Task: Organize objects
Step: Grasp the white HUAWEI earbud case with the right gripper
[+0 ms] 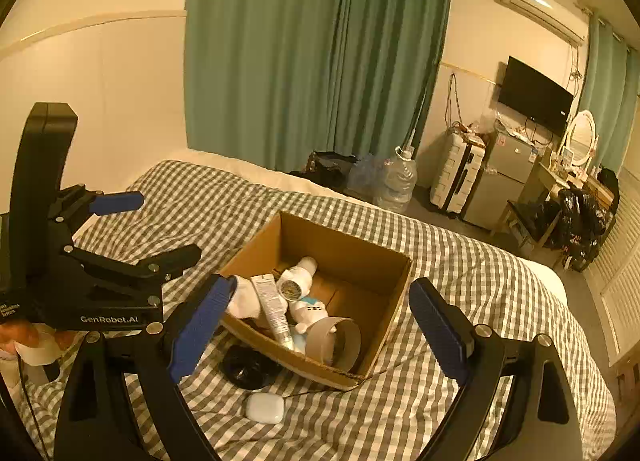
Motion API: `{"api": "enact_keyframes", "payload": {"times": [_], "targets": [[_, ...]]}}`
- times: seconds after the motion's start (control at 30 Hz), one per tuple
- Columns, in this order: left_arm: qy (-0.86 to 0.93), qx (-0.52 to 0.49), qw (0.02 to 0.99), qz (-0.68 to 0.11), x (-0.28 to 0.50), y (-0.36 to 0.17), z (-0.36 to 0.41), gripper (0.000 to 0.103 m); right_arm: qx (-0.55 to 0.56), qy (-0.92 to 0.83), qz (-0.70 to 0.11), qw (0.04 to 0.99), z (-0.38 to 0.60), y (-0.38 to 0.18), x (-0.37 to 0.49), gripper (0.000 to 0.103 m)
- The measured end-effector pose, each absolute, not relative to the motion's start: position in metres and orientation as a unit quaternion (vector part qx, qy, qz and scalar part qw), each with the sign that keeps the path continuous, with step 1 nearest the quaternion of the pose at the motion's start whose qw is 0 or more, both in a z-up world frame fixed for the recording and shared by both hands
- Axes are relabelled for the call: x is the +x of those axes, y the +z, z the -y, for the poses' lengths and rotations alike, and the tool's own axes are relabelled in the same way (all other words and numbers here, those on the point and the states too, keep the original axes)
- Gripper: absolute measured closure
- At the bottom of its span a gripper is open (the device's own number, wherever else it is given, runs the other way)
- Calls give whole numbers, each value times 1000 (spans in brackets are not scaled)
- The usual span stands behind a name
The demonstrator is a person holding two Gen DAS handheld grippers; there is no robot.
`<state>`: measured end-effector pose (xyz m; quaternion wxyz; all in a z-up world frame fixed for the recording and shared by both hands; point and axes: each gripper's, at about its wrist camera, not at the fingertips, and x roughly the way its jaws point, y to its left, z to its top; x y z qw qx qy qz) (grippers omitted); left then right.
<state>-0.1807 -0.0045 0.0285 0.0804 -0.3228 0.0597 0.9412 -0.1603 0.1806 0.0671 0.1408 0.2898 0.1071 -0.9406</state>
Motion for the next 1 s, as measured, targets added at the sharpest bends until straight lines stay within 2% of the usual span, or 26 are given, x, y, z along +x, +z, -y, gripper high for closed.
{"api": "enact_keyframes", "payload": {"times": [0.23,0.4,0.87,1.0], "targets": [[945,-319,60,-35,-154,20,16,6,287,-943,-108,132,-171,65,-138,11],[946,-317,62,-23,-144,2,20,4,306,-939,-90,131,-172,43,-131,11],[919,-390,34,-45,-161,-92,24,4,438,-882,-104,136,-156,-90,-167,11],[912,-407,39,-31,-164,-104,28,4,481,-857,-114,145,-148,-128,-179,16]]}}
